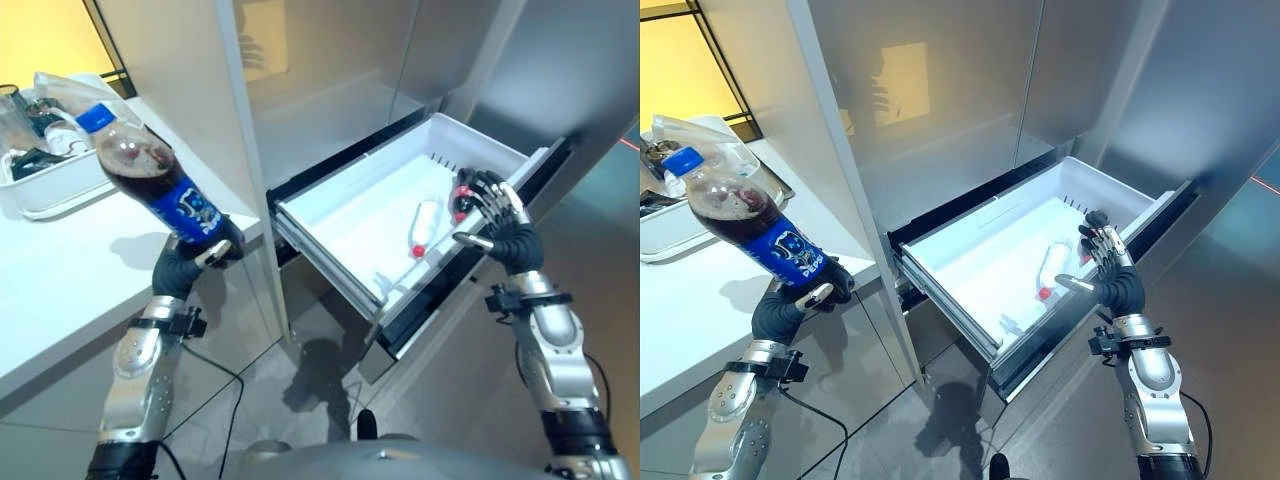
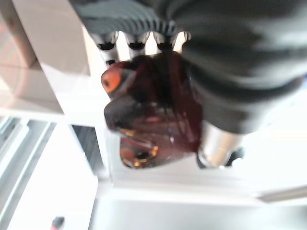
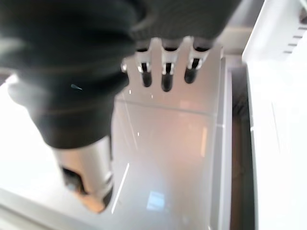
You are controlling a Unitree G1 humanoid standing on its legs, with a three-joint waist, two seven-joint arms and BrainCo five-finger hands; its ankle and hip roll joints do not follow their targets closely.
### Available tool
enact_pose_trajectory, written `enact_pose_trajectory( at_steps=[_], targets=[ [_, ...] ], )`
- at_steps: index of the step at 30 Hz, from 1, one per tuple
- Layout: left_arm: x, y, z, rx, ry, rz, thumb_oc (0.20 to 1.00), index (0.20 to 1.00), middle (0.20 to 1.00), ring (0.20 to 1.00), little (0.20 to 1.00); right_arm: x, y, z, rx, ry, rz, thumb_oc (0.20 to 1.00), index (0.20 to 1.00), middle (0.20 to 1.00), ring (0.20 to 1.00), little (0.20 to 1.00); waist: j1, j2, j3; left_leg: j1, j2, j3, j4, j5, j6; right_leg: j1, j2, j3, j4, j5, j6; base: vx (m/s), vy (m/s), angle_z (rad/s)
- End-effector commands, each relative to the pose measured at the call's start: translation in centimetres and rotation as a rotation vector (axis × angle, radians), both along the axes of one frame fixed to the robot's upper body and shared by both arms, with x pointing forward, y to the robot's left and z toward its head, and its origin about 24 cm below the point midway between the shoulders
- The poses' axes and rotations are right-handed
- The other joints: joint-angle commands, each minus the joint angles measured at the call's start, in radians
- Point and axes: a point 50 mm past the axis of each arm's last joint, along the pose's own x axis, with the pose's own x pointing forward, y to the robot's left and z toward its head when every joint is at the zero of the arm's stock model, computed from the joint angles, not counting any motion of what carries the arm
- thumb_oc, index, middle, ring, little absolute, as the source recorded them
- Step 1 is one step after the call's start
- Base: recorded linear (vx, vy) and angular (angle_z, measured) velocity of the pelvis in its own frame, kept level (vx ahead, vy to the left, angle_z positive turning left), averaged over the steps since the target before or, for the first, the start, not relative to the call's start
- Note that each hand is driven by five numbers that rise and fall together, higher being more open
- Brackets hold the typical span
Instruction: Take the drinks into the refrigerator
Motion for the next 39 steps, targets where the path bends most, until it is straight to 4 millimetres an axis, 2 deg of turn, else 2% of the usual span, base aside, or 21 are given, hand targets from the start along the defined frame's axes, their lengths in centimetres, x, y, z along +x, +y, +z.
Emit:
enact_pose_trajectory(
  at_steps=[1,4,7,8,10,11,13,14,16,18,23,25,30,31,34,39],
  targets=[
    [0.4,-2.2,6.0,0.058,-0.292,-0.190,0.200,0.200,0.200,0.200,0.200,1.5,-0.4,2.9,0.019,-0.082,0.104,1.000,1.000,1.000,1.000,1.000,0.020,0.001,-0.022,0.002,-0.026,-0.095,0.011,-0.078,0.045,0.014,-0.029,-0.079,0.130,-0.092,0.051,0.03,-0.024,0.02],
    [0.6,-3.8,5.0,0.080,-0.217,-0.345,0.200,0.200,0.200,0.200,0.200,2.4,0.2,3.5,0.032,-0.025,0.260,1.000,1.000,1.000,1.000,1.000,0.020,-0.004,-0.023,0.006,-0.022,-0.092,0.013,-0.077,0.041,0.018,-0.028,-0.078,0.131,-0.092,0.051,0.00,-0.034,0.00],
    [0.6,-4.4,4.8,0.112,-0.194,-0.413,0.200,0.200,0.200,0.200,0.200,2.9,0.8,4.1,0.000,-0.011,0.331,1.000,1.000,1.000,1.000,1.000,0.020,-0.003,-0.024,0.006,-0.021,-0.089,0.015,-0.076,0.038,0.017,-0.026,-0.077,0.133,-0.093,0.051,0.00,-0.010,0.00],
    [0.8,-5.1,5.0,0.145,-0.186,-0.488,0.200,0.200,0.200,0.200,0.200,3.4,1.9,5.1,-0.051,-0.005,0.419,1.000,1.000,1.000,1.000,1.000,0.020,-0.003,-0.024,0.007,-0.020,-0.085,0.016,-0.074,0.036,0.016,-0.025,-0.077,0.134,-0.093,0.052,0.00,0.000,0.00],
    [1.0,-5.4,5.0,0.162,-0.174,-0.520,0.200,0.200,0.200,0.200,0.200,3.6,2.6,5.6,-0.090,-0.006,0.468,1.000,1.000,1.000,1.000,1.000,0.020,-0.002,-0.024,0.008,-0.019,-0.083,0.016,-0.073,0.034,0.017,-0.025,-0.076,0.134,-0.093,0.053,0.00,0.000,0.00],
    [1.2,-5.9,5.1,0.203,-0.169,-0.565,0.200,0.200,0.200,0.200,0.200,3.7,3.5,6.5,-0.127,-0.014,0.531,1.000,1.000,1.000,1.000,1.000,0.018,0.001,-0.026,0.009,-0.017,-0.082,0.016,-0.072,0.033,0.017,-0.023,-0.076,0.136,-0.094,0.054,0.00,0.000,0.00],
    [1.3,-6.3,5.1,0.237,-0.156,-0.606,0.200,0.200,0.200,0.200,0.200,3.8,4.8,6.9,-0.123,-0.012,0.614,1.000,1.000,1.000,1.000,1.000,0.017,0.004,-0.027,0.010,-0.016,-0.081,0.018,-0.071,0.031,0.017,-0.024,-0.077,0.137,-0.094,0.055,0.00,0.000,0.00],
    [1.3,-6.3,5.1,0.237,-0.157,-0.605,0.200,0.200,0.200,0.200,0.200,3.8,4.8,7.0,-0.123,-0.013,0.614,1.000,1.000,1.000,1.000,1.000,0.017,0.004,-0.026,0.010,-0.016,-0.081,0.018,-0.071,0.031,0.017,-0.024,-0.077,0.137,-0.094,0.055,0.00,0.000,0.00],
    [1.6,-6.7,5.3,0.299,-0.152,-0.650,0.200,0.200,0.200,0.200,0.200,3.5,7.0,7.3,-0.065,0.003,0.745,1.000,1.000,1.000,1.000,1.000,0.016,0.008,-0.026,0.010,-0.017,-0.079,0.019,-0.071,0.029,0.016,-0.023,-0.077,0.138,-0.095,0.055,0.00,0.000,0.00],
    [1.9,-7.1,5.0,0.327,-0.139,-0.664,0.200,0.200,0.200,0.200,0.200,3.1,8.7,7.7,-0.033,0.012,0.860,1.000,1.000,1.000,1.000,1.000,0.014,0.010,-0.026,0.009,-0.017,-0.078,0.020,-0.070,0.029,0.016,-0.024,-0.078,0.140,-0.095,0.056,0.00,0.000,0.00],
    [2.3,-7.2,4.9,0.357,-0.138,-0.646,0.200,0.200,0.200,0.200,0.200,2.6,10.8,8.2,0.011,0.019,0.965,1.000,1.000,1.000,1.000,1.000,0.013,0.016,-0.023,0.006,-0.019,-0.079,0.024,-0.071,0.030,0.013,-0.026,-0.081,0.144,-0.096,0.057,0.00,0.000,0.00],
    [2.5,-7.3,4.8,0.362,-0.137,-0.635,0.200,0.200,0.200,0.200,0.200,2.1,11.9,8.0,0.069,0.032,1.023,1.000,1.000,1.000,1.000,1.000,0.013,0.018,-0.022,0.006,-0.021,-0.078,0.024,-0.072,0.031,0.011,-0.027,-0.081,0.146,-0.096,0.057,0.00,0.000,0.00],
    [2.7,-7.1,4.4,0.377,-0.130,-0.594,0.200,0.200,0.200,0.200,0.200,0.8,14.0,7.7,0.088,0.048,1.145,1.000,1.000,1.000,1.000,1.000,0.015,0.019,-0.022,0.005,-0.023,-0.080,0.025,-0.073,0.034,0.010,-0.028,-0.080,0.148,-0.098,0.058,0.00,0.000,0.00],
    [2.7,-7.1,4.4,0.377,-0.130,-0.594,0.200,0.200,0.200,0.200,0.200,0.8,14.0,7.7,0.088,0.048,1.145,1.000,1.000,1.000,1.000,1.000,0.015,0.019,-0.022,0.005,-0.023,-0.080,0.025,-0.073,0.034,0.010,-0.028,-0.080,0.148,-0.098,0.058,0.00,0.000,0.00],
    [3.0,-7.4,4.3,0.378,-0.139,-0.579,0.200,0.200,0.200,0.200,0.200,0.5,15.8,7.6,0.121,0.050,1.201,1.000,1.000,1.000,1.000,1.000,0.020,0.017,-0.022,0.005,-0.023,-0.082,0.026,-0.074,0.036,0.011,-0.030,-0.080,0.149,-0.098,0.057,0.00,0.000,0.00],
    [3.1,-7.4,4.3,0.378,-0.141,-0.569,0.200,0.200,0.200,0.200,0.200,0.4,17.1,8.0,0.132,0.030,1.237,1.000,1.000,1.000,1.000,1.000,0.024,0.015,-0.022,0.006,-0.022,-0.082,0.024,-0.074,0.037,0.012,-0.031,-0.082,0.148,-0.099,0.056,0.00,0.000,0.00]
  ],
)
